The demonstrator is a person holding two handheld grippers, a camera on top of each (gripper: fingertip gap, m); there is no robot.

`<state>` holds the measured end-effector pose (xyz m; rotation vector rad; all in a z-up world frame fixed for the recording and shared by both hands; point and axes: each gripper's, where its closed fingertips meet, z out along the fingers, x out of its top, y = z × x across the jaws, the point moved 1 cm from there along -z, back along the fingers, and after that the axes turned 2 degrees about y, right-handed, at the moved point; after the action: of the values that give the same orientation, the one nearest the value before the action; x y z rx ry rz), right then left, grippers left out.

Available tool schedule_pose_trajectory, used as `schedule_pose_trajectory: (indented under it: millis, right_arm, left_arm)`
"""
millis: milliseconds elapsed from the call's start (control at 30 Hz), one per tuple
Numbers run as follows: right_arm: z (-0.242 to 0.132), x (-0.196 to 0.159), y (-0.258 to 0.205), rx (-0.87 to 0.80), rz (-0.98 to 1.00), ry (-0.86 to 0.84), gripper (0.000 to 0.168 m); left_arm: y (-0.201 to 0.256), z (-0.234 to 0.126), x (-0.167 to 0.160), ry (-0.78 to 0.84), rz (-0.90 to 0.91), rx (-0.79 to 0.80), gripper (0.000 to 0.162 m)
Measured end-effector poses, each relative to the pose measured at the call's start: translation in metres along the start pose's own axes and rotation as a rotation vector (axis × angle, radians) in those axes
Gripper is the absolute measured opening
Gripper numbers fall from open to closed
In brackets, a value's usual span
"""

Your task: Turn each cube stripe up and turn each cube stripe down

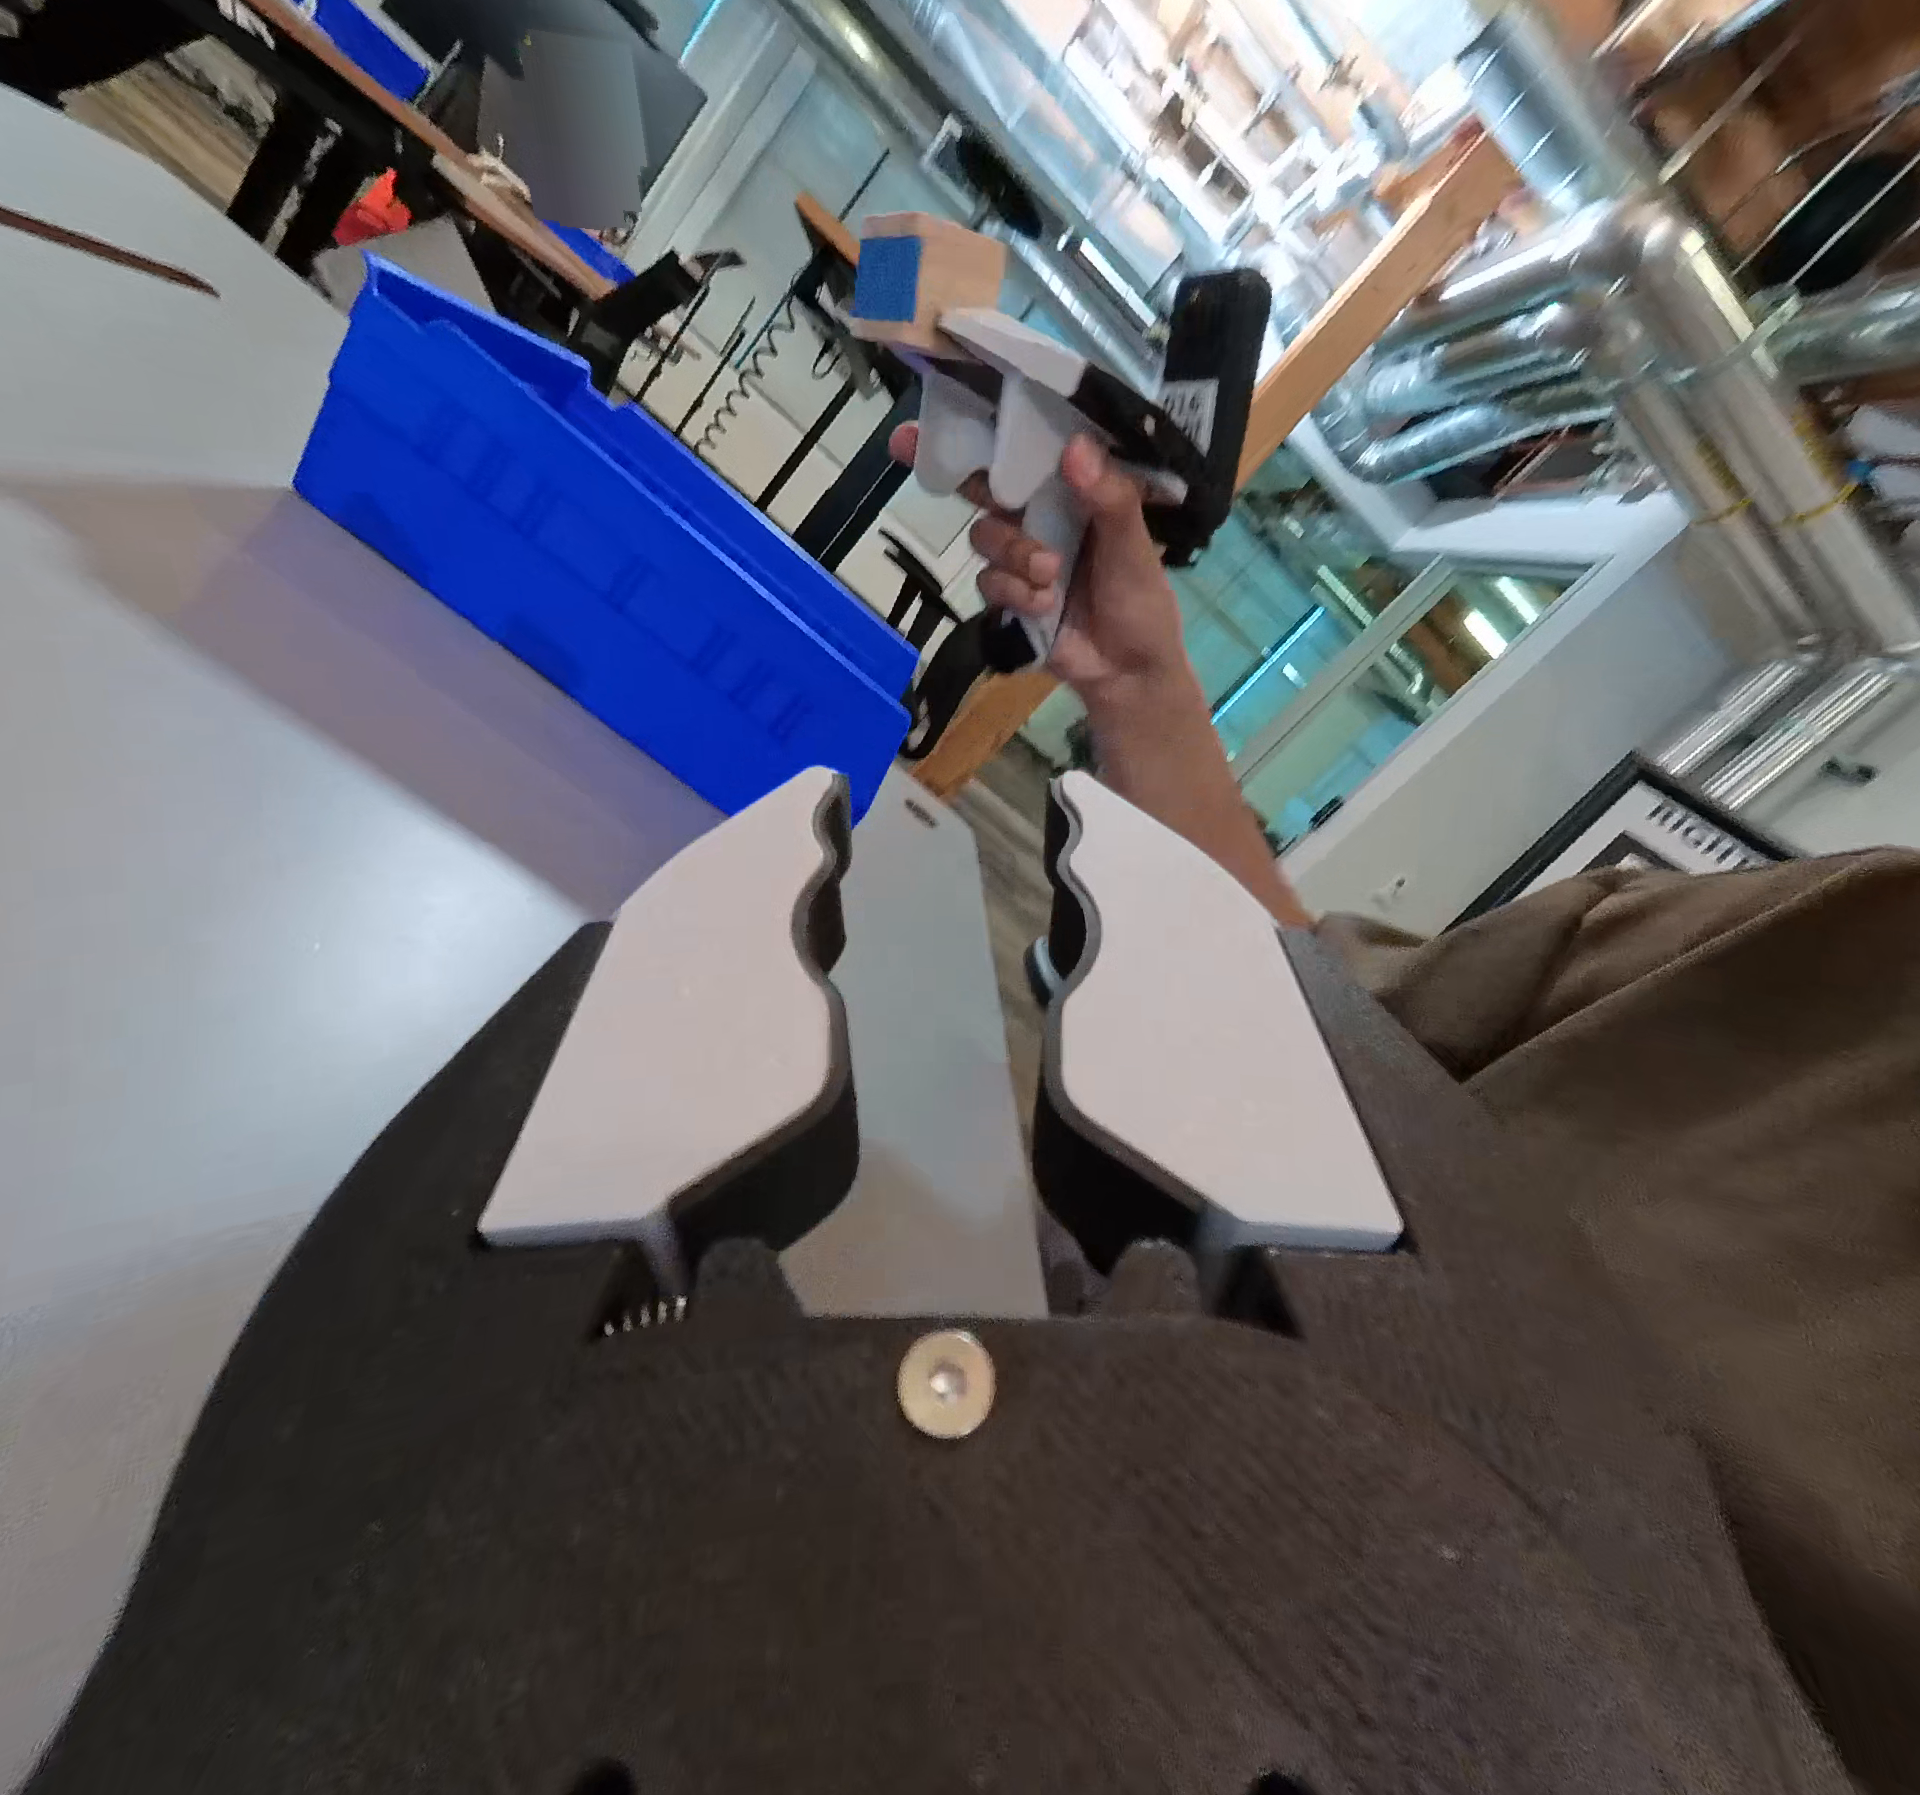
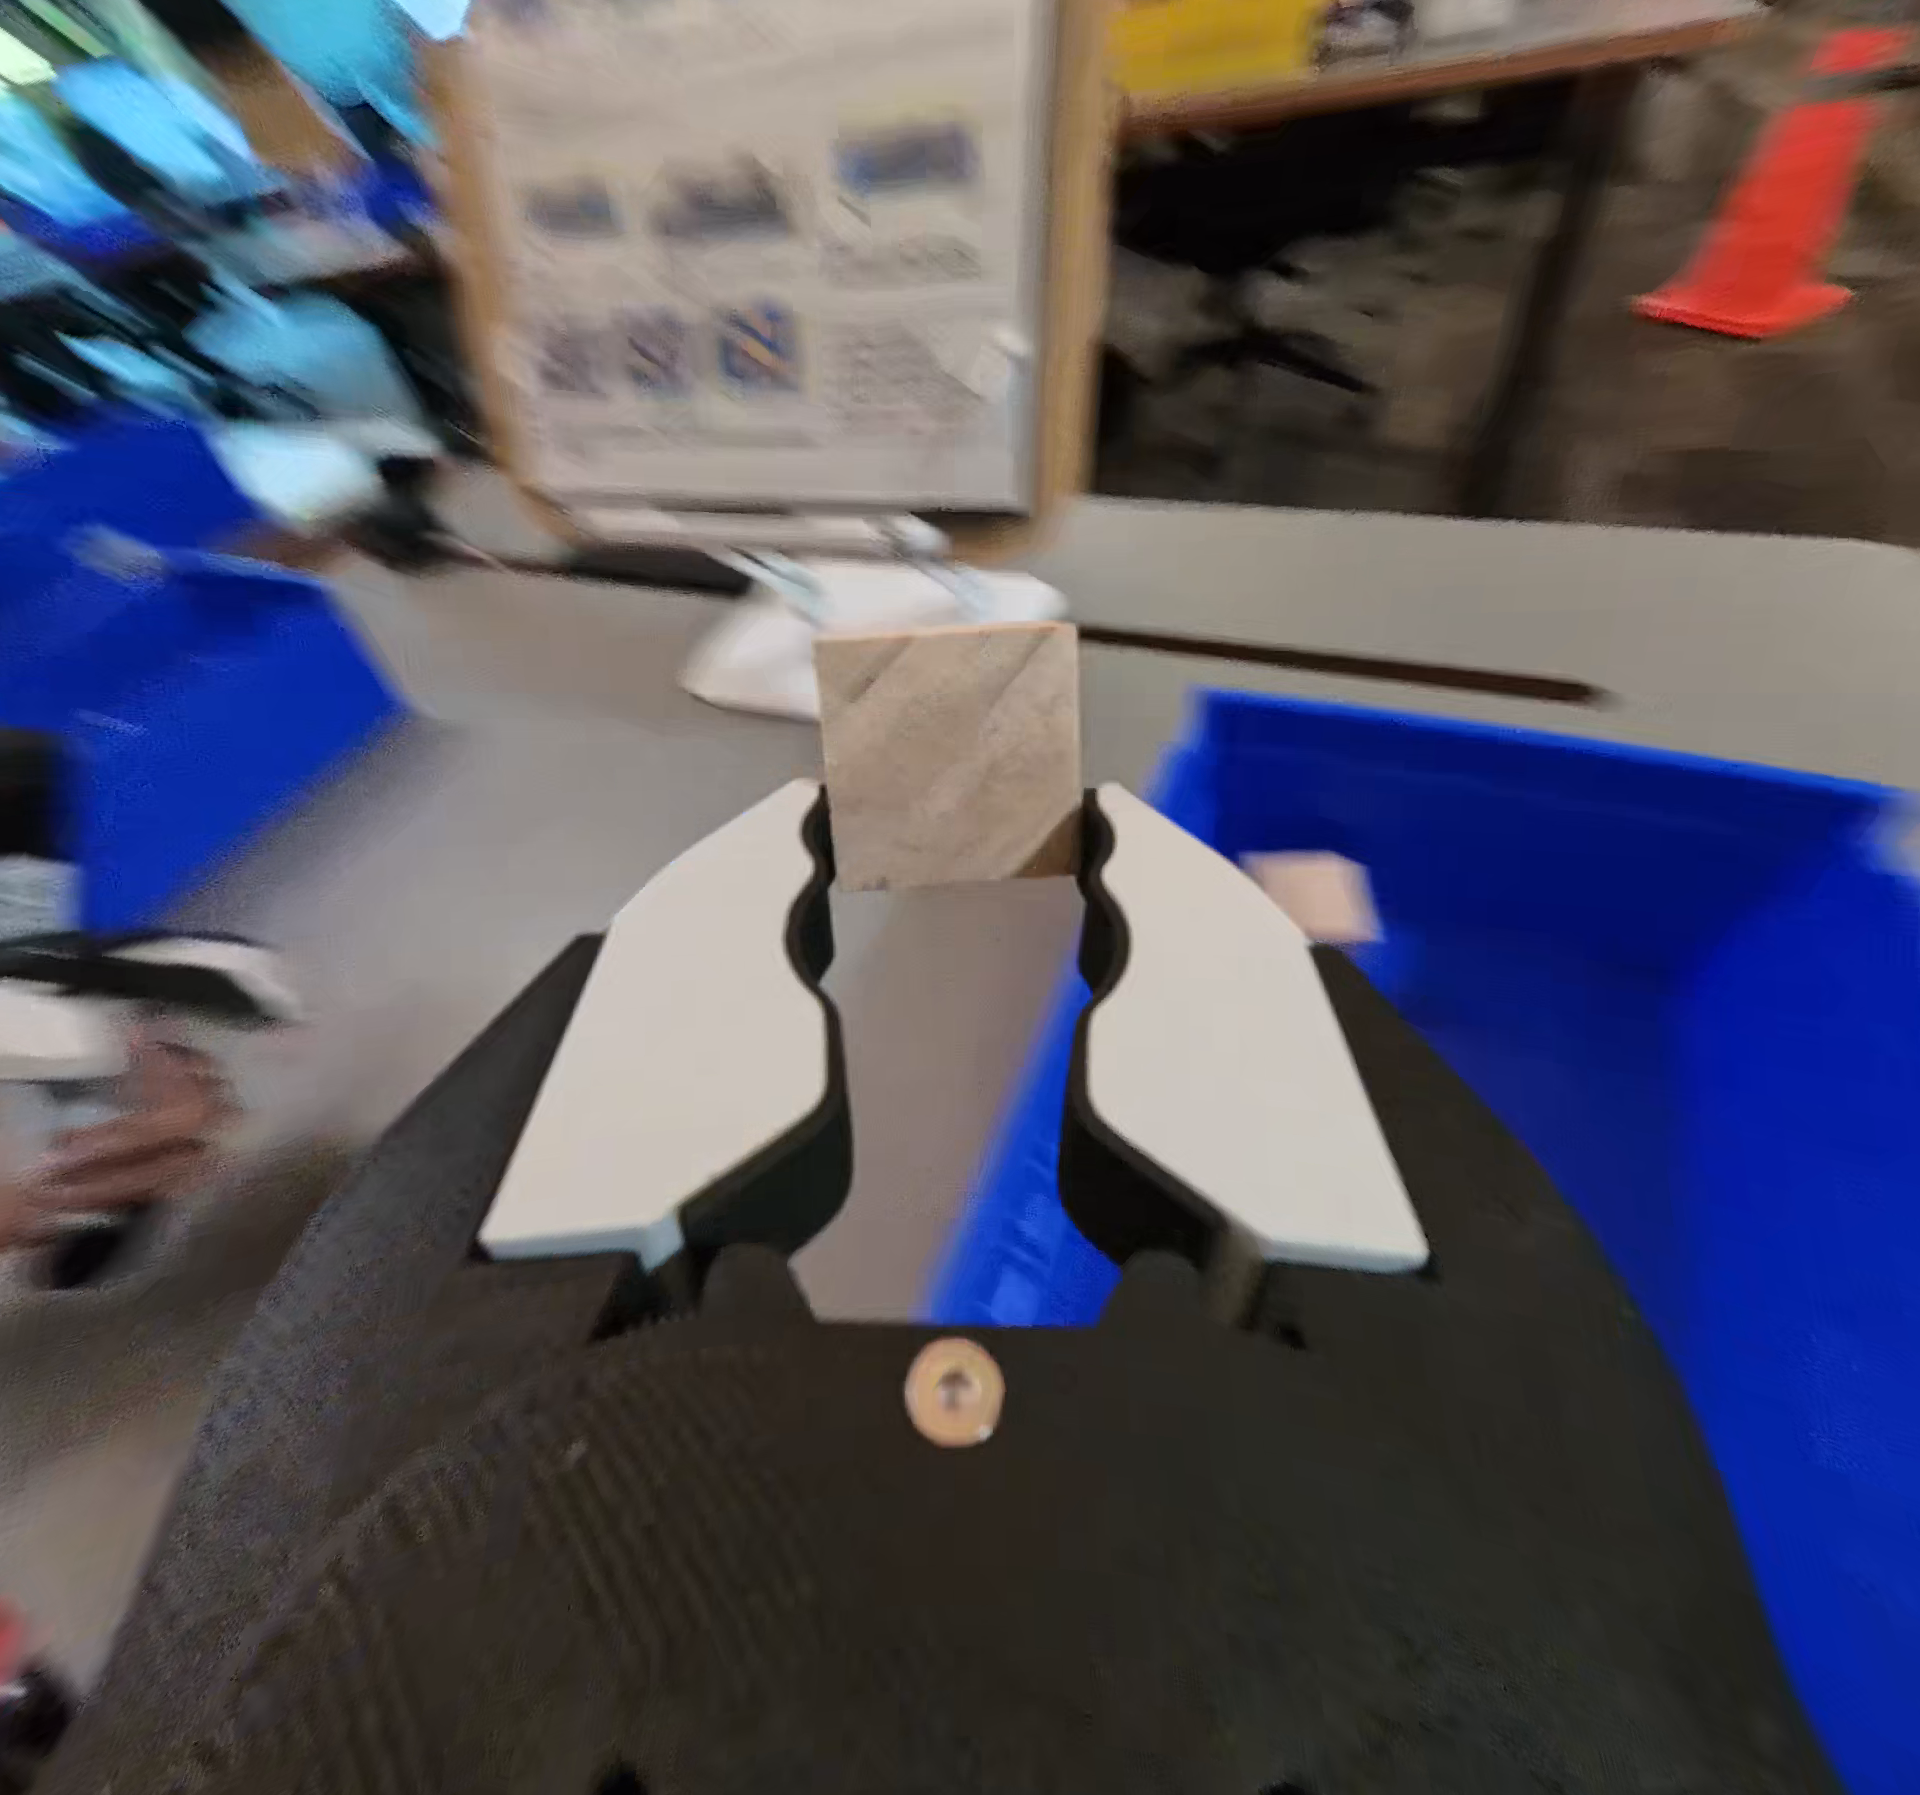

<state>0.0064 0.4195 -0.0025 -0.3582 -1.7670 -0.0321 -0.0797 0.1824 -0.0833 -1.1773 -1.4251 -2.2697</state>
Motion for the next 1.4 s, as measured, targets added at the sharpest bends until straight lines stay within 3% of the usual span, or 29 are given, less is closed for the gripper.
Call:
schedule_pose_trajectory:
  millis: [100,167,333,467,700,867,1400]
  right_arm:
    - [-0.017,-0.028,0.064,-0.281,-0.179,-0.21,0.046]
    - [-0.023,-0.052,0.088,-0.362,-0.239,-0.348,0.046]
    - [-0.016,-0.126,0.09,-0.246,-0.176,-0.651,0.045]
    - [-0.008,-0.161,0.086,-0.187,-0.196,-0.762,0.045]
    - [0.012,-0.154,0.068,-0.094,-0.114,-0.643,0.045]
    - [0.009,-0.173,0.072,-0.114,-0.209,-0.748,0.045]
    - [-0.023,-0.188,0.074,-0.096,-0.123,-0.954,0.046]
  left_arm:
    - [-0.008,0.005,-0.016,-0.092,0.05,0.047,0.035]
    - [-0.015,0.007,-0.027,-0.16,0.087,0.091,0.035]
    - [-0.024,0.01,-0.049,-0.279,0.096,0.119,0.035]
    - [-0.028,0.01,-0.053,-0.306,0.104,0.133,0.035]
    - [-0.034,0.008,-0.05,-0.282,0.099,0.16,0.034]
    - [-0.037,0.008,-0.052,-0.286,0.084,0.161,0.035]
    - [-0.038,0.011,-0.064,-0.337,0.094,0.165,0.035]
